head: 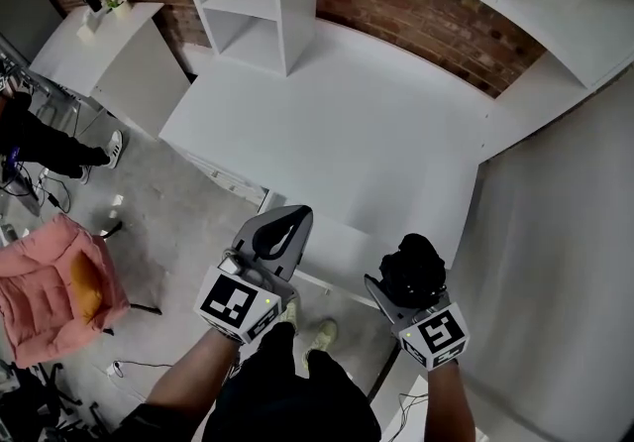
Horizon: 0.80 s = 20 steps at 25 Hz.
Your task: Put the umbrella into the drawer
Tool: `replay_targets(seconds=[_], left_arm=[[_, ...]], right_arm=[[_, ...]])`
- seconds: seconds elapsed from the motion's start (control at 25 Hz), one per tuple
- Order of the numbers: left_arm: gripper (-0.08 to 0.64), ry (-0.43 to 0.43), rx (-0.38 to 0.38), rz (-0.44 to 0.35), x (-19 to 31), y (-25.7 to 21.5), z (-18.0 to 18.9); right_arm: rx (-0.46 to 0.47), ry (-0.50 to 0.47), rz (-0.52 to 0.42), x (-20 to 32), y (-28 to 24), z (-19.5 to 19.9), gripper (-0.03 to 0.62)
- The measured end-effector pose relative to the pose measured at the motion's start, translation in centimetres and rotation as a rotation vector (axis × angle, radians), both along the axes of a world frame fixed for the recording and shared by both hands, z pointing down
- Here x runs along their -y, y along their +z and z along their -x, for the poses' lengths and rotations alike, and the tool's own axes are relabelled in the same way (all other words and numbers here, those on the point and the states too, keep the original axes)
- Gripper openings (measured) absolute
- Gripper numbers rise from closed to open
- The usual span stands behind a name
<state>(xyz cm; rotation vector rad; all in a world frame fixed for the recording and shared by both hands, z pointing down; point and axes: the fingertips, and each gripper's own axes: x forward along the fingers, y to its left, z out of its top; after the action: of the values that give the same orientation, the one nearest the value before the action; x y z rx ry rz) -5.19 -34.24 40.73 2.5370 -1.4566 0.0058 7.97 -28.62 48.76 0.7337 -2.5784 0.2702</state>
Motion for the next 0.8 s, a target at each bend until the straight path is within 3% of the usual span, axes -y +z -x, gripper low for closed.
replay_targets(seconds=[0.36, 0.6, 0.8], left_arm=[[0.006, 0.034, 0.017, 0.024, 1.9, 4.6, 1.2], [0.006, 0.045, 0.023, 0.095, 2.2, 8.9, 1.5], [0.006, 0.047, 0.022, 0.11, 2.6, 10.9, 2.1]], right_arm=[[-0.157, -0.087, 0.073, -0.2, 8.5, 1.7, 0.176], [-0.237, -0.13, 0.098, 0.0, 13.4, 2.5, 0.176], [-0.35, -0.159, 0.121, 0.3, 17.2, 2.6, 0.176]])
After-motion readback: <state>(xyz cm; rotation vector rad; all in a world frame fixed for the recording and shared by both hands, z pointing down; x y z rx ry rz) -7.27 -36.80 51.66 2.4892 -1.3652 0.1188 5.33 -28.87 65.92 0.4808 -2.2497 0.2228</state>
